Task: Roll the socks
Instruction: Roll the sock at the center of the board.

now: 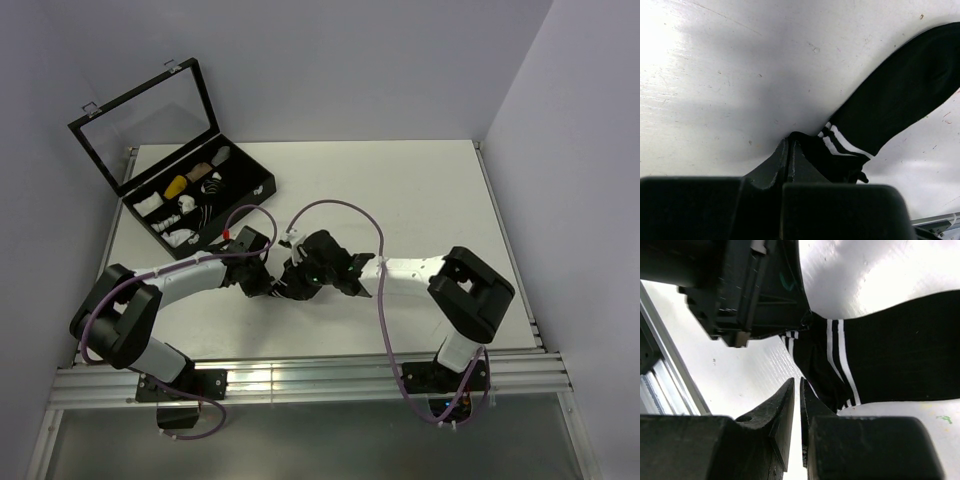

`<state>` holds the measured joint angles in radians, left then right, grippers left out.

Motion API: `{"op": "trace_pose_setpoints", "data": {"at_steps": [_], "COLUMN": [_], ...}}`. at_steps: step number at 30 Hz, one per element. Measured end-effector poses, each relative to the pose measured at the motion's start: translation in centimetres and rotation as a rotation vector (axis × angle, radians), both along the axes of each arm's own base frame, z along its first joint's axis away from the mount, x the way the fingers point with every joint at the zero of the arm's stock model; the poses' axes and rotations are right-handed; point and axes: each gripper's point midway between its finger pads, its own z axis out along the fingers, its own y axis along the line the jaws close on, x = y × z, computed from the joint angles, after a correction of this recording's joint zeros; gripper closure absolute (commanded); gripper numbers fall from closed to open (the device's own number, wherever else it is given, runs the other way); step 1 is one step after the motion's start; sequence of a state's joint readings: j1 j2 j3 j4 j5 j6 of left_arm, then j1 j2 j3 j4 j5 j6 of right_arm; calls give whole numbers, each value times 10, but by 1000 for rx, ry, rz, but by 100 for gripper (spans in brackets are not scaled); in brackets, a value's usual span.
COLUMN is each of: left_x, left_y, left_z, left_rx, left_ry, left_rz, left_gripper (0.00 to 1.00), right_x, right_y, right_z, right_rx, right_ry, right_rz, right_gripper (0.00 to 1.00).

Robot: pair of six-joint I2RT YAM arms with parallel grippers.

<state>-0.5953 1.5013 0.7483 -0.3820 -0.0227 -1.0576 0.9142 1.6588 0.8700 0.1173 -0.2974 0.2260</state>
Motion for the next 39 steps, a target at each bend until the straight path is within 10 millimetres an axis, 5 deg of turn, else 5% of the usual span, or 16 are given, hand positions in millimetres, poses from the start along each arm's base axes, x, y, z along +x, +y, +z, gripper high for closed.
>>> {"op": "trace_pose_setpoints", "data": {"at_steps": [26,34,39], "left_x": [-2,-6,-9], "left_y": [-3,-5,-3], "left_z": [0,3,10], "left_rx": [-19,-66,-99], "left_ry": [8,-32,-88], "left_rz": [-10,-30,-41], "left_gripper": [99,56,38], "right_x": [10,14,14], "right_y": [2,5,4], "right_z": [-38,-39,-38], "right_rx": [-63,-25,-9], "right_ry": [72,127,152], "right_rz": [-30,-23,-12], "right_gripper": [85,85,85]}}
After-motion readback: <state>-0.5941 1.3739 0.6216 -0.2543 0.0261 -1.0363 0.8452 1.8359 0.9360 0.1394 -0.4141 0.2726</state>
